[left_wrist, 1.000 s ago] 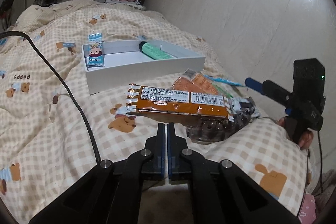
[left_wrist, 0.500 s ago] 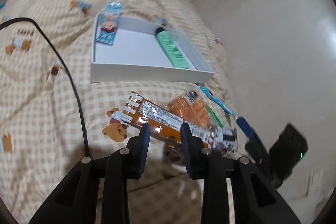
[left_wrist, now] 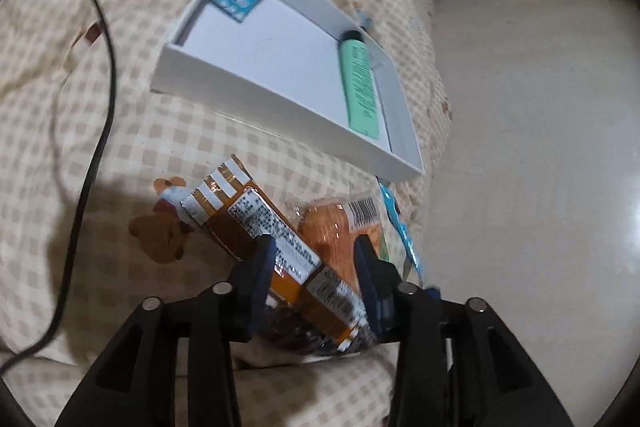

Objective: Organize objects
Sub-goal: 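Lift the snack bar pack off the bed with the left gripper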

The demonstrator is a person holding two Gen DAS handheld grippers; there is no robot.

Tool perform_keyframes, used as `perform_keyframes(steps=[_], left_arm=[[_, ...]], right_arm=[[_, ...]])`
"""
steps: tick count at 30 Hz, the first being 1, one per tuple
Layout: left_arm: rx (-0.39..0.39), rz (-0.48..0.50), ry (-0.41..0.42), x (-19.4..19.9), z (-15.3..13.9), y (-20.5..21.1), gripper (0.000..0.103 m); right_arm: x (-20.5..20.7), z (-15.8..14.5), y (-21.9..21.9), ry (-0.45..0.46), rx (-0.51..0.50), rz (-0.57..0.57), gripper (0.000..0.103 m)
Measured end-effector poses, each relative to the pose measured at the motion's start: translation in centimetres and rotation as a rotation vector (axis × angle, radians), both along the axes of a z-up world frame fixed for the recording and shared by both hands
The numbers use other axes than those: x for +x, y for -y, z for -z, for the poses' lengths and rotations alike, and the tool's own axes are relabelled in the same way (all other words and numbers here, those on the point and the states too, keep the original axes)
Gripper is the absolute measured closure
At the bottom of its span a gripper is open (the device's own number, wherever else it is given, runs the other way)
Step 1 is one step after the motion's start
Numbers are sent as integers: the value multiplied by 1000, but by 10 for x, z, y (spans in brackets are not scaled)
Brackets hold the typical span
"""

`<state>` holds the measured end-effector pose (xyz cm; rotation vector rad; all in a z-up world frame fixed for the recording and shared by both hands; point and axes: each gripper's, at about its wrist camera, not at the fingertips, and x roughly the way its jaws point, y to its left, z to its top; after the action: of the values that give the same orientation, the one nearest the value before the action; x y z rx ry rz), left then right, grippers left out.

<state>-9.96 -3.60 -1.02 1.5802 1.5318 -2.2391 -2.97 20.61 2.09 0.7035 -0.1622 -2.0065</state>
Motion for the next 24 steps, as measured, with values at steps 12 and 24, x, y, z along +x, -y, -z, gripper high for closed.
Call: perform_keyframes(steps=[12, 24], left_arm=[[205, -123, 137, 21, 28, 9, 57], [164, -209, 92, 19, 15, 24, 74]], right_arm=[[0, 0, -1, 1, 0, -1, 18], [2, -1, -1, 7, -3, 0, 18]])
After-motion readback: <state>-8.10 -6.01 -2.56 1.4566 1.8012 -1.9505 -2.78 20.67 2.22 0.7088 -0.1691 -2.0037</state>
